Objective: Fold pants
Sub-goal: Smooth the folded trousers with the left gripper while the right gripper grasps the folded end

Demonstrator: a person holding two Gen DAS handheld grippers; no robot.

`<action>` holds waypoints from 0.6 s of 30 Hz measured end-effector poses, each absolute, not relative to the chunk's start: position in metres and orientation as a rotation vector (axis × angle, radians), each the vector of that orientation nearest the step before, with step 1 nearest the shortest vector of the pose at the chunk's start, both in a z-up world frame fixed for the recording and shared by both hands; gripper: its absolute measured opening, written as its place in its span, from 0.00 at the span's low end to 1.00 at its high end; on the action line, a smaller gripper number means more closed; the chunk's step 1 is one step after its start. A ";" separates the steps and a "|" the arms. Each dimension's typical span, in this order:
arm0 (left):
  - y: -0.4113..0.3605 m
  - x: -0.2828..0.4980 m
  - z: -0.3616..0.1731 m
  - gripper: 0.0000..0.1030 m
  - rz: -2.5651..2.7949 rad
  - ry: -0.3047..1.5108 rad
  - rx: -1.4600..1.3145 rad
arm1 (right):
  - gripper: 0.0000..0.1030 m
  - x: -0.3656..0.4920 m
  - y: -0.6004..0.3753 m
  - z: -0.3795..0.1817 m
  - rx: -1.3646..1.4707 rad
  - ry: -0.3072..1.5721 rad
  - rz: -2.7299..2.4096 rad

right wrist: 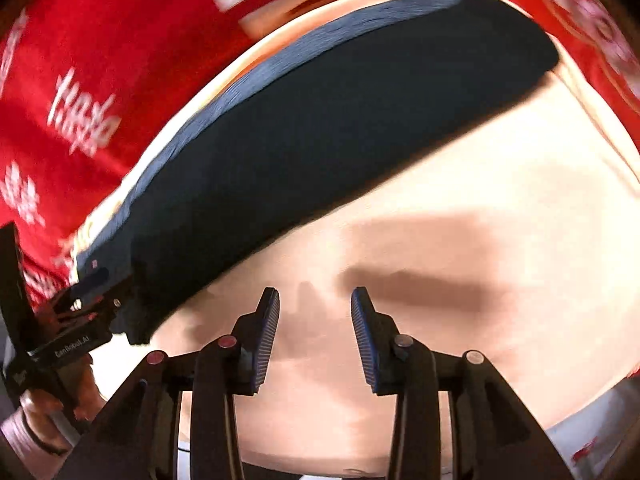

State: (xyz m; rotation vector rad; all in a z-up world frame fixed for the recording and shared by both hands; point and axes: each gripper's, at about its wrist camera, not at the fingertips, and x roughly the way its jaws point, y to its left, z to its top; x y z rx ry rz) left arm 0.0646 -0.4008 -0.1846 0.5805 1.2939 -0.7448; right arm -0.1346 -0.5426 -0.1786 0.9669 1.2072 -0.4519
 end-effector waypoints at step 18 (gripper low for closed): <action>-0.492 0.030 -0.207 1.00 -0.653 1.259 0.589 | 0.39 -0.164 -0.702 -0.178 0.900 1.011 -0.644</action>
